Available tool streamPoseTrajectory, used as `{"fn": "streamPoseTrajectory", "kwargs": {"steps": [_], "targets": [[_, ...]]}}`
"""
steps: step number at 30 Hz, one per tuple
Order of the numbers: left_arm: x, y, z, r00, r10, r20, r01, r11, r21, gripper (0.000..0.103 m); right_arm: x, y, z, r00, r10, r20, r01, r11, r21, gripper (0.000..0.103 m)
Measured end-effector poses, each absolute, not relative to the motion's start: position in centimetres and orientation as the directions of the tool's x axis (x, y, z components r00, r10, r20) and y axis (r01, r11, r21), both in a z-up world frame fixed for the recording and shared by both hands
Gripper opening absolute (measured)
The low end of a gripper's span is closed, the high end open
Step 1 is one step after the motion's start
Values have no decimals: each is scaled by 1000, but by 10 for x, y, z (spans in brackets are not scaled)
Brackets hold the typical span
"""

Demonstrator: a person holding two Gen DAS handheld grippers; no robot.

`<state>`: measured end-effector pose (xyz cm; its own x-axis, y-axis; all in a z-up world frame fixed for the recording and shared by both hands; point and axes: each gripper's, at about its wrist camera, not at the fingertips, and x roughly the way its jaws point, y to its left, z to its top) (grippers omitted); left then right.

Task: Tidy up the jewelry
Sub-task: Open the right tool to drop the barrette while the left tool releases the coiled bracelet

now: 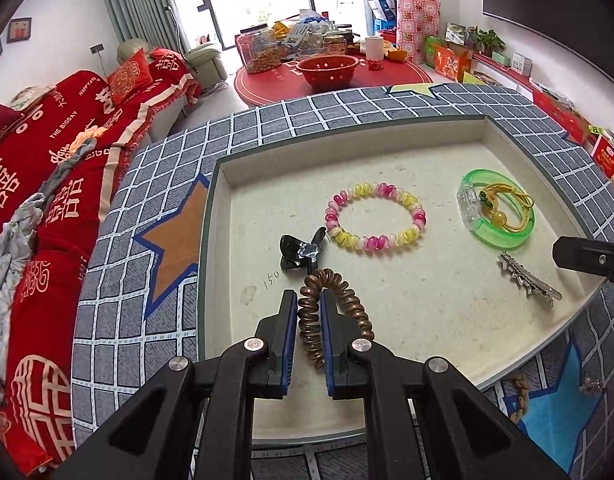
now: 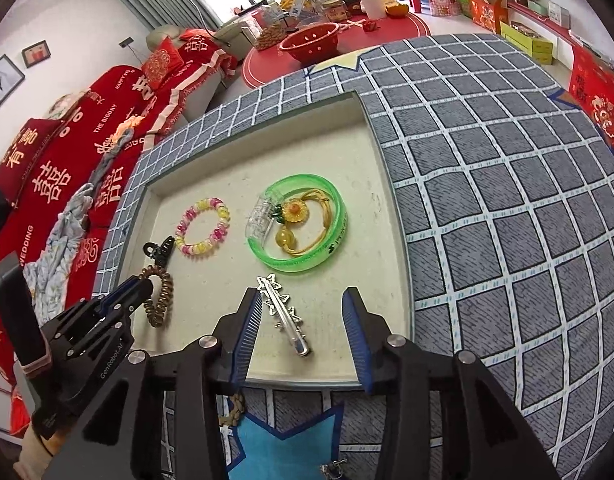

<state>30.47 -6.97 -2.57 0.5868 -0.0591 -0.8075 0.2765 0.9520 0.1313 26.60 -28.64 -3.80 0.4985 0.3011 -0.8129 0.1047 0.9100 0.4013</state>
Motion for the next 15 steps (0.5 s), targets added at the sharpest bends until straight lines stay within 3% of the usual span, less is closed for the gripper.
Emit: {"fn": "streamPoseTrajectory", "kwargs": {"steps": [15], "targets": [[303,-66,-8,609,-85,-788,261,960,98,25,244,-279,-8,562,248,-789,83,932,352,49]]}}
